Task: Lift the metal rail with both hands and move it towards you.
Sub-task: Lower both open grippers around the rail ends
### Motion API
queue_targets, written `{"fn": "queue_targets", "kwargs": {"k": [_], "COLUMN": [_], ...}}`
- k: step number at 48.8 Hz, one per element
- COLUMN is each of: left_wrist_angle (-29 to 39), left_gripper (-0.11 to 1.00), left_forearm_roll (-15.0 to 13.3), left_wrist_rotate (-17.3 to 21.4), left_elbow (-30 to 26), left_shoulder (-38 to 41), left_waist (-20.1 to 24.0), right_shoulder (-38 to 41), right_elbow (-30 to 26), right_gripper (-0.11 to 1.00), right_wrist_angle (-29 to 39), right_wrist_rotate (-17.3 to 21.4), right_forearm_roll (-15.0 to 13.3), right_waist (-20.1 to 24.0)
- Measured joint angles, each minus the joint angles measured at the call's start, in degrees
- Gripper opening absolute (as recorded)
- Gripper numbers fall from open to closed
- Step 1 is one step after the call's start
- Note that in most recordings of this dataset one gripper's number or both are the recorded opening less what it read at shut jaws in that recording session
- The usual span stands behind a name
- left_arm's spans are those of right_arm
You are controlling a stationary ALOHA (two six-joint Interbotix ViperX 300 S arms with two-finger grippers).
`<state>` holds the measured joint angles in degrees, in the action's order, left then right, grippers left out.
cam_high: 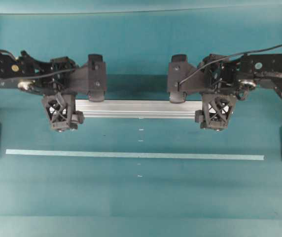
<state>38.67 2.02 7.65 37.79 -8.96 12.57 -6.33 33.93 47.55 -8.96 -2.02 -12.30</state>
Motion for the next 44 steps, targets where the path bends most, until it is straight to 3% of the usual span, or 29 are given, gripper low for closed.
{"fn": "queue_targets", "kwargs": {"k": [23,44], "left_wrist_angle": [-5.2,-8.9], "left_gripper": [0.99,0.99], "left_forearm_roll": [0.0,0.0], "left_wrist_rotate": [0.0,0.0], "left_elbow": [2.3,3.9], "left_shoulder": [3.7,6.3], "left_waist": [0.2,1.1], "right_shoulder": [2.4,7.2], "right_elbow": [5.7,6.4], "right_gripper": [1.00,1.00], "right_wrist_angle": [-8.9,-13.6], "right_wrist_rotate": [0.0,0.0], "right_forearm_roll": [0.7,0.7], "right_waist": [-0.4,-1.0]}}
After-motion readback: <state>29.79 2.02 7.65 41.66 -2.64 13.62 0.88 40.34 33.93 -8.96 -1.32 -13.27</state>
